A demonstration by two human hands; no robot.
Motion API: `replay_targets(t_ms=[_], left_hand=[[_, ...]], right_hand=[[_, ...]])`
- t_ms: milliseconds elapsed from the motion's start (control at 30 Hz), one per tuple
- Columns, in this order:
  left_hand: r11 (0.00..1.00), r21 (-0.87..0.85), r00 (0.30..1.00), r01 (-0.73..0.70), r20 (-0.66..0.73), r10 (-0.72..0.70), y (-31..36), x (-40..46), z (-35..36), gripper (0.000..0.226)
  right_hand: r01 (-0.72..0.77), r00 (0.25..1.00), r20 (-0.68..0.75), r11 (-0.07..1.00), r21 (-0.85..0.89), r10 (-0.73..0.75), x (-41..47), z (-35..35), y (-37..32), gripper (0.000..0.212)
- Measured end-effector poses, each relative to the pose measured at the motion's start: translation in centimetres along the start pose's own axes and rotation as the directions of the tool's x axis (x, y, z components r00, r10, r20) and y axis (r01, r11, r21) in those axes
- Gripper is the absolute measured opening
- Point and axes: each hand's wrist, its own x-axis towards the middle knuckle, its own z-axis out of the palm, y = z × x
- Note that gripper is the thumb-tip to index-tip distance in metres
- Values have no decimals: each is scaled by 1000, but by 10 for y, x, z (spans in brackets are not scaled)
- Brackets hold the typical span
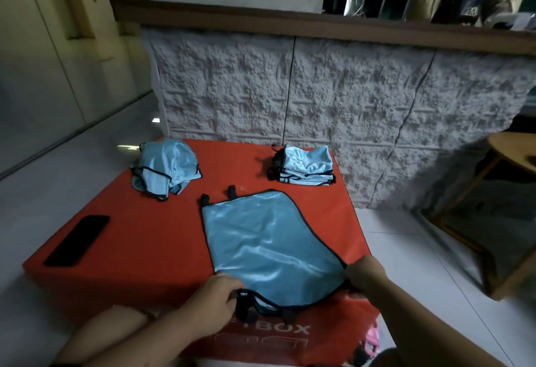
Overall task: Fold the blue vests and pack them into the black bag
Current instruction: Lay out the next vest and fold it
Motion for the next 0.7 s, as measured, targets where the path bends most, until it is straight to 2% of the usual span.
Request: replay_targets(t_ms=[133, 267, 333, 400, 433, 533, 633, 700], left_hand=[[986, -136, 995, 100, 30, -97, 3, -9, -6, 25], [969, -207, 990, 138, 2, -141, 1, -2, -17, 21], [957, -244, 987, 154, 4, -158, 3, 5, -27, 16], [939, -298, 984, 173, 7, -179, 4, 13, -37, 20], [921, -345, 982, 184, 15, -190, 4, 17, -42, 24], [811, -528, 963, 253, 54, -265, 3, 33, -57, 25], [616, -726, 925, 307, 74, -373, -14, 55, -67, 39], [488, -819, 898, 301, 71, -434, -33, 75, -71, 35]], right_hand=[[88, 995, 29, 984, 156, -93, -20, -12, -3, 9], [186, 979, 41, 951, 246, -202, -30, -17, -16, 28], [204, 973, 53, 946, 253, -224, -27, -18, -27, 19], [210, 970, 64, 941, 265, -235, -22, -20, -43, 8], [206, 969, 79, 941, 269, -235, -19, -20, -53, 9], [159, 973, 117, 943, 291, -200, -3, -20, -86, 11], [94, 979, 147, 948, 303, -144, 24, -14, -122, 13], [61, 983, 148, 955, 291, -108, 51, -4, -147, 15]])
